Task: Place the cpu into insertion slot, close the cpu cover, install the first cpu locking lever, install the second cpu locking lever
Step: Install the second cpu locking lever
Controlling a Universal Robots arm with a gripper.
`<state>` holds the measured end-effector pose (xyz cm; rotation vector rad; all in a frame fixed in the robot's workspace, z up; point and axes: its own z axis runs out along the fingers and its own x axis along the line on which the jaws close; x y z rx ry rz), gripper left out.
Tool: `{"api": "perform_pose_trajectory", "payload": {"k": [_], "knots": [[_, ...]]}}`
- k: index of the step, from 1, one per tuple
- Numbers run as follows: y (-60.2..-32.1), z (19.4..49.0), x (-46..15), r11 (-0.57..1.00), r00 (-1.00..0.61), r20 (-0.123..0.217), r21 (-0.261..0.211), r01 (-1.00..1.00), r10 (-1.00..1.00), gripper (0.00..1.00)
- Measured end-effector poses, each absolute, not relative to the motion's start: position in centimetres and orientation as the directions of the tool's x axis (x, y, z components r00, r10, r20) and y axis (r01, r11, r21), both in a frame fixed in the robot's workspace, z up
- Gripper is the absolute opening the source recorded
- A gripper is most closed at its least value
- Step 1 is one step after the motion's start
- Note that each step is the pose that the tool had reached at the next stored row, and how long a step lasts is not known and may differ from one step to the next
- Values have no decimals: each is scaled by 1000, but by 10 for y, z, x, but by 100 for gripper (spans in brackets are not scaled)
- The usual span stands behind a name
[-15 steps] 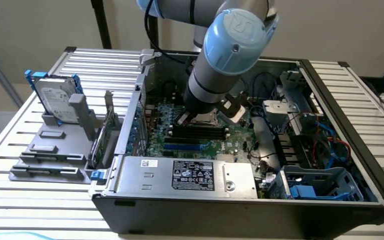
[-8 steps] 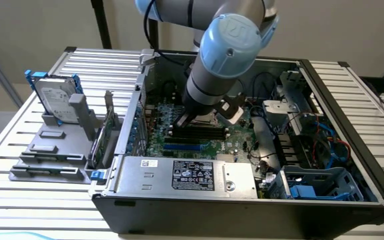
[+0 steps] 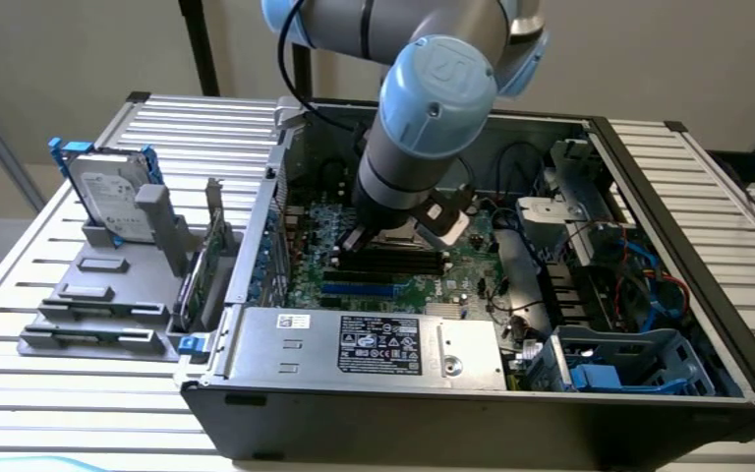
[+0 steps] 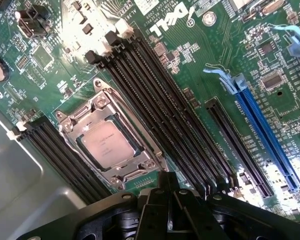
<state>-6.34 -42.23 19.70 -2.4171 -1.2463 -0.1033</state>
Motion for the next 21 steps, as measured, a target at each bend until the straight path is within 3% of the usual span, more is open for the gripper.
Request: {"api": "perform_pose_trajectory", "payload": {"k": [14,21], "knots": [[-417,188,-65,-509,590,254,-322,799,766,11],[-416,191,-65,-517,588,228,-304,800,776,11]]}}
